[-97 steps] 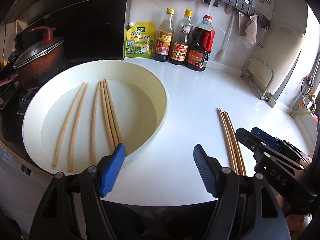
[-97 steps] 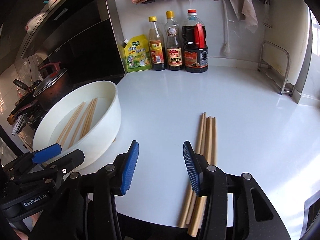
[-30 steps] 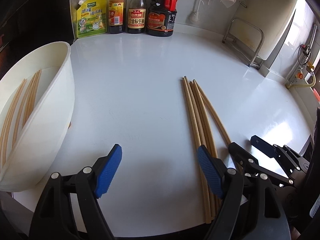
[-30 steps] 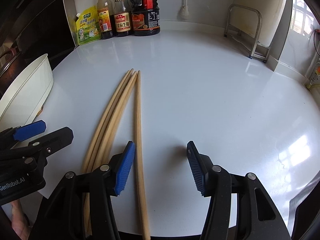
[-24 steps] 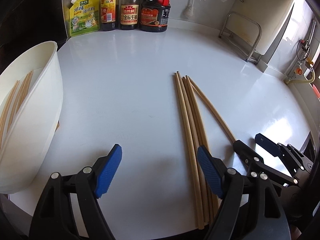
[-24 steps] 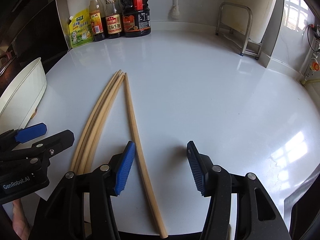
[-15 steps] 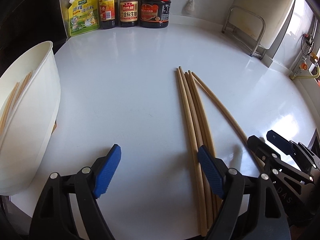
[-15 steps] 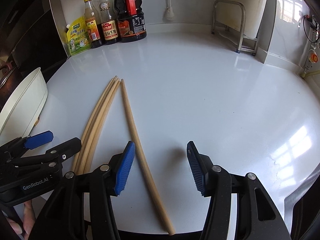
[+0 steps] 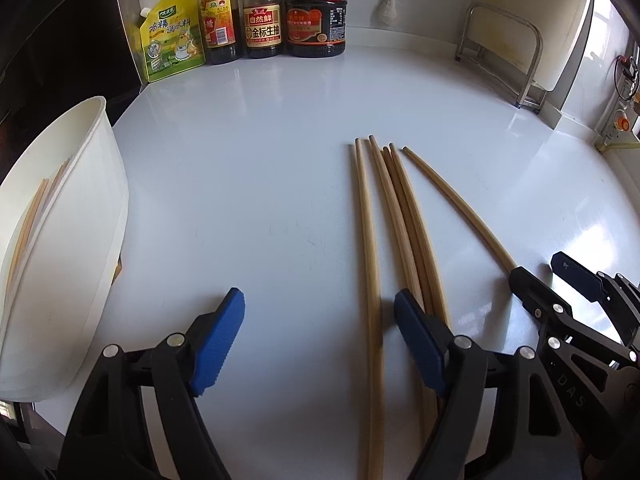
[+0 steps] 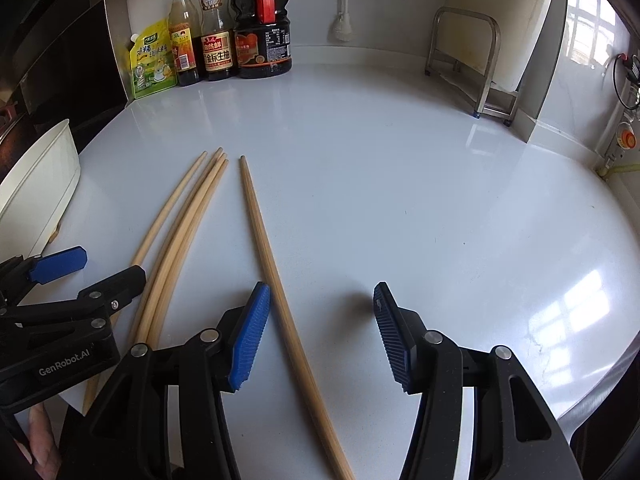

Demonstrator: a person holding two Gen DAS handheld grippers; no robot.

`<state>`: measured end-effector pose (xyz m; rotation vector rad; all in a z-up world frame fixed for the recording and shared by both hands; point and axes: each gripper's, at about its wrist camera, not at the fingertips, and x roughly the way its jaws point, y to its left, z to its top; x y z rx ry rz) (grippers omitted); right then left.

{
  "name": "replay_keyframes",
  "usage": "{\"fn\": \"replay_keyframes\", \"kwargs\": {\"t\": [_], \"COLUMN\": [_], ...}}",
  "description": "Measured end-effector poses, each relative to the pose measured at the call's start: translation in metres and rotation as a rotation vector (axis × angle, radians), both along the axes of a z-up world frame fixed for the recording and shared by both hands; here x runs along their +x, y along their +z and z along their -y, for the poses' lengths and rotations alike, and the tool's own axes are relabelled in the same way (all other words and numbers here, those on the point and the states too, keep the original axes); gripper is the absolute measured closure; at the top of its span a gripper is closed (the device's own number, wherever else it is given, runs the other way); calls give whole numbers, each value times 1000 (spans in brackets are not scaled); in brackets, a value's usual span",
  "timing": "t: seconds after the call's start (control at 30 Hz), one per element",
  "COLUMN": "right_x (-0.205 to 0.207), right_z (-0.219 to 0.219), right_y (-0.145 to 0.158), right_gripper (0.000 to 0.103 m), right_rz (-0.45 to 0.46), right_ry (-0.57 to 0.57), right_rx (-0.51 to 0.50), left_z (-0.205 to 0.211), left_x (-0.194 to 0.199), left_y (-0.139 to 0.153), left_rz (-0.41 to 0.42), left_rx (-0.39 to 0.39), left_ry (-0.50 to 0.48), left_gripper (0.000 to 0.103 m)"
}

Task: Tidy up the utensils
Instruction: 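Close the left tool on one chopstick while the right tool grasps another chopstick, then carry both held chopsticks over the white water basin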

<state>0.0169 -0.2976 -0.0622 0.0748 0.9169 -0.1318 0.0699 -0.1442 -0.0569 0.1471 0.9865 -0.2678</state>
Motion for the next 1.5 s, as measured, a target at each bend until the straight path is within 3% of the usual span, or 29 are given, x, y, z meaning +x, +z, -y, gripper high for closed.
{"fn": "replay_keyframes", "kwargs": {"t": [0.13,0.23,0.3,0.37,0.4,0.5,0.77,1.0,1.5], "right_x": [-2,-2,-3,-3,-3,-4,-8,-16,-27], "right_z": [-6,-14,-14,-15,-15,-12,-5,-7,-44], "right_y": [-1,-1,0,1,1,1,7,20,71], "right_gripper": [51,54,65,82,92,97,97,97,97], "right_rz": [9,12,15,15,15,16,25,52,132], "right_ry": [28,65,75,76,74,68,36,21,85], "right_rx": [-19,-21,1,-11,-8,8,121,159,156], "left_z": [1,2,4,5,4,2,-7,-15,-59], "left_x": [-1,-3,-4,-5,-6,-8,-17,-23,-40], "left_y": [2,4,5,5,5,5,8,17,78], "left_rz": [5,11,8,0,-6,-18,-39,-27,84], "left_rx": [-5,-9,-14,-22,-31,-48,-78,-102,-213], "left_ry": [-8,-21,-34,-43,-45,-47,-62,-78,-82], "left_gripper": [40,56,73,94,95,95,95,96,96]}}
